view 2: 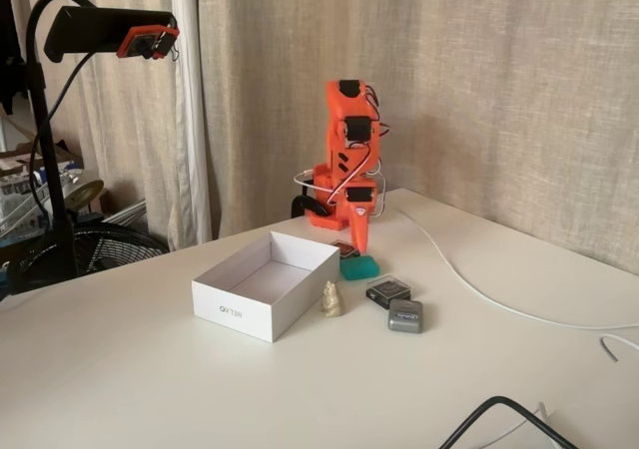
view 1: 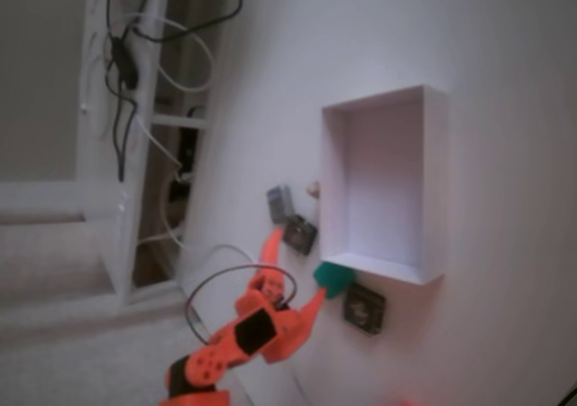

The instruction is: Grasp the green cube and put it in the bin.

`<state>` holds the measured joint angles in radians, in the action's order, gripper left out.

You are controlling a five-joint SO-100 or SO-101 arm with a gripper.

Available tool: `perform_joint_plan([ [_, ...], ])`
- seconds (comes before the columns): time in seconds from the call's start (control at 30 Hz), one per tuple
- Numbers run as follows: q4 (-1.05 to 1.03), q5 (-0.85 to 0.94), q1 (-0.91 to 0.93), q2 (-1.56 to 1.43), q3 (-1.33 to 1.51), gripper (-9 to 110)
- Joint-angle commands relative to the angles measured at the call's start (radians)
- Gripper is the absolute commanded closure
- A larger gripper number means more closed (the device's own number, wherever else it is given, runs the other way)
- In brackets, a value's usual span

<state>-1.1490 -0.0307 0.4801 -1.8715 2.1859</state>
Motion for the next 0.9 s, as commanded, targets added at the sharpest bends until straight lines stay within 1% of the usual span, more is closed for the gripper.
perform_joint_plan([
  [0.0,0.051,-0.020,-0.034,0.041,0.000,50],
  [0.23,0.092,-0.026,-0.067,-0.006,0.107,50],
  [0.37,-0.041,-0.028,-0.121,-0.078,0.112,50],
  [0.57,-0.107,-0.028,-0.169,-0.173,0.110,50],
  [0.67,-0.095,-0.028,-0.150,-0.156,0.110,50],
  [0.8,-0.061,-0.028,-0.074,-0.147,0.118,50],
  [0.87,-0.078,-0.028,-0.035,-0.147,0.121,51],
])
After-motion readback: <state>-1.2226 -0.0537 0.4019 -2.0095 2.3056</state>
